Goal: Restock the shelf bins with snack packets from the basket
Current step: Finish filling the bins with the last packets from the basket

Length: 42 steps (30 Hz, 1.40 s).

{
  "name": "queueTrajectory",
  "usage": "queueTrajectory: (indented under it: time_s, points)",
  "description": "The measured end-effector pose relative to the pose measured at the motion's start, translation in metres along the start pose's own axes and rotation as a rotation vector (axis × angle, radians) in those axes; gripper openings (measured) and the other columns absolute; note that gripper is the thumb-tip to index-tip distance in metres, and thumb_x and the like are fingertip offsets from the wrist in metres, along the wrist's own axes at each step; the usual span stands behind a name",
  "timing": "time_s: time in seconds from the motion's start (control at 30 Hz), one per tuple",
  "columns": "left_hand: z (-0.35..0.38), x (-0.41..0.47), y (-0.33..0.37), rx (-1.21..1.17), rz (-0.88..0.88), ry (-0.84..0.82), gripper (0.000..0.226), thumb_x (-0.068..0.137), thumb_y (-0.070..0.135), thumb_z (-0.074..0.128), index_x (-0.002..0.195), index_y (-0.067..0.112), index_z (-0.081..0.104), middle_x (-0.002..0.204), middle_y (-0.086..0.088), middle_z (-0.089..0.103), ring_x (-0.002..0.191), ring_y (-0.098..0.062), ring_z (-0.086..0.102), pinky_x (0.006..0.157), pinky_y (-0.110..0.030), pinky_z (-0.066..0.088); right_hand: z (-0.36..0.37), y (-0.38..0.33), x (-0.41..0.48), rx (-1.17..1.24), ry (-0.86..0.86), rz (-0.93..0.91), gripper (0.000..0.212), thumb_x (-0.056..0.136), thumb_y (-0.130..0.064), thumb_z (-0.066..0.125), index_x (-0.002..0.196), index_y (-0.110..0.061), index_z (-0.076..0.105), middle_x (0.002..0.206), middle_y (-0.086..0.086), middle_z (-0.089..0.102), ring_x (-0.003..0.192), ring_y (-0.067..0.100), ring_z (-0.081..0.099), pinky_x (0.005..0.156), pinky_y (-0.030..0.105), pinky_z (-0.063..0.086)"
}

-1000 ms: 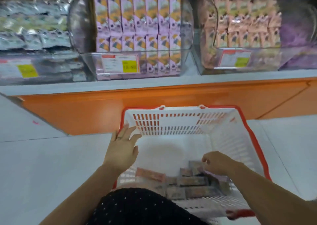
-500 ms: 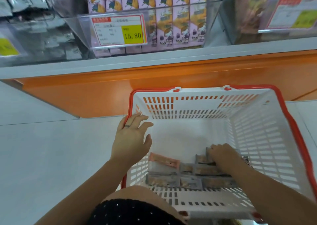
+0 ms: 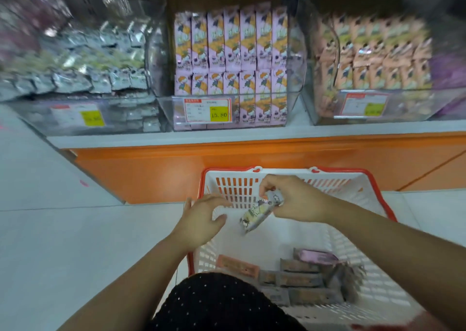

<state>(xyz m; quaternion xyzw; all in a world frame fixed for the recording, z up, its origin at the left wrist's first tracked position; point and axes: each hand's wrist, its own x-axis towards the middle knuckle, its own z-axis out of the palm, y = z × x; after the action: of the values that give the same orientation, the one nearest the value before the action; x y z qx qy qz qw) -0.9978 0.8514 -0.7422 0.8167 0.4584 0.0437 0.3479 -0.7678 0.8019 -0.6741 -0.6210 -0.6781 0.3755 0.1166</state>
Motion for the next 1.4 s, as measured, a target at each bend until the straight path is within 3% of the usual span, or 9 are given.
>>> queueTrajectory:
  time_s: [0.1,0.17,0.37,0.57,0.67,0.83,1.1,1.23,1.4]
  points:
    - [-0.028,-0.01,0.026,-0.277,0.013,0.015,0.027,0.095,0.019,0.054,0.117,0.035,0.057,0.126,0.019,0.051,0.12,-0.003,0.047,0.105,-0.023,0.031,-0.031,-0.034,-0.017,0.019,0.048,-0.061,0.037,0.075,-0.001,0.068,0.092,-0.03,0.052,0.1,-0.009,0.058,0.089,0.009,0.056,0.07,0.017,0.044]
    - [-0.049,-0.019,0.041,-0.418,0.037,0.007,0.025,0.095,0.018,0.055,0.107,0.039,0.058,0.118,0.022,0.056,0.113,-0.003,0.054,0.1,-0.025,0.041,-0.044,-0.053,-0.023,0.034,0.087,-0.09,0.04,0.075,0.001,0.068,0.09,-0.033,0.052,0.097,-0.009,0.058,0.083,0.007,0.055,0.067,0.017,0.043]
    - [-0.109,-0.054,0.062,-0.635,0.113,0.117,0.019,0.092,0.021,0.06,0.102,0.037,0.065,0.098,0.017,0.068,0.086,-0.001,0.064,0.078,-0.021,0.05,-0.053,-0.095,-0.008,0.3,0.231,-0.159,0.034,0.079,0.002,0.066,0.093,-0.028,0.059,0.107,0.011,0.065,0.098,0.038,0.062,0.08,0.056,0.052]
    - [-0.154,-0.08,0.05,-0.923,0.001,0.262,0.018,0.088,0.008,0.062,0.103,0.017,0.063,0.095,-0.001,0.067,0.083,-0.015,0.065,0.077,-0.028,0.05,-0.035,-0.157,0.027,0.568,0.359,-0.28,0.04,0.09,-0.003,0.06,0.118,-0.03,0.054,0.134,-0.004,0.05,0.112,0.01,0.056,0.088,0.02,0.051]
    - [-0.173,-0.081,0.051,-1.054,-0.052,0.433,0.014,0.089,0.004,0.059,0.099,0.013,0.058,0.087,-0.004,0.063,0.074,-0.015,0.062,0.072,-0.027,0.05,-0.028,-0.168,0.041,0.327,0.492,-0.251,0.054,0.093,-0.019,0.059,0.143,-0.025,0.038,0.146,-0.007,0.04,0.131,0.009,0.038,0.106,0.025,0.033]
    - [-0.215,-0.052,0.05,-0.949,-0.138,0.749,0.014,0.09,0.014,0.063,0.101,0.016,0.055,0.092,-0.002,0.063,0.079,-0.015,0.062,0.081,-0.032,0.053,-0.02,-0.15,0.06,-0.394,0.506,-0.132,0.057,0.094,-0.032,0.053,0.146,-0.024,0.032,0.156,-0.003,0.025,0.146,0.018,0.012,0.119,0.043,0.001]
    - [-0.271,0.022,0.058,-0.745,-0.204,0.849,0.012,0.088,0.019,0.064,0.095,0.015,0.056,0.082,0.0,0.056,0.074,-0.02,0.06,0.08,-0.037,0.056,-0.039,-0.152,0.062,-0.408,0.542,-0.176,0.043,0.093,-0.033,0.053,0.136,-0.029,0.049,0.145,-0.011,0.043,0.136,0.012,0.033,0.116,0.036,0.01]
    - [-0.286,0.062,0.056,-0.66,-0.256,0.853,0.014,0.087,0.02,0.065,0.093,0.015,0.054,0.085,-0.003,0.056,0.081,-0.023,0.06,0.084,-0.038,0.055,-0.058,-0.145,0.068,-0.244,0.513,-0.228,0.032,0.092,-0.018,0.056,0.122,-0.027,0.063,0.124,-0.009,0.062,0.118,0.014,0.05,0.102,0.031,0.036]
    - [-0.296,0.105,0.057,-0.537,-0.267,0.876,0.012,0.09,0.02,0.062,0.086,0.015,0.052,0.088,-0.003,0.057,0.088,-0.025,0.06,0.085,-0.037,0.053,-0.068,-0.134,0.07,-0.005,0.439,-0.241,0.027,0.092,-0.014,0.058,0.111,-0.029,0.069,0.118,-0.016,0.064,0.116,0.004,0.051,0.101,0.024,0.038]
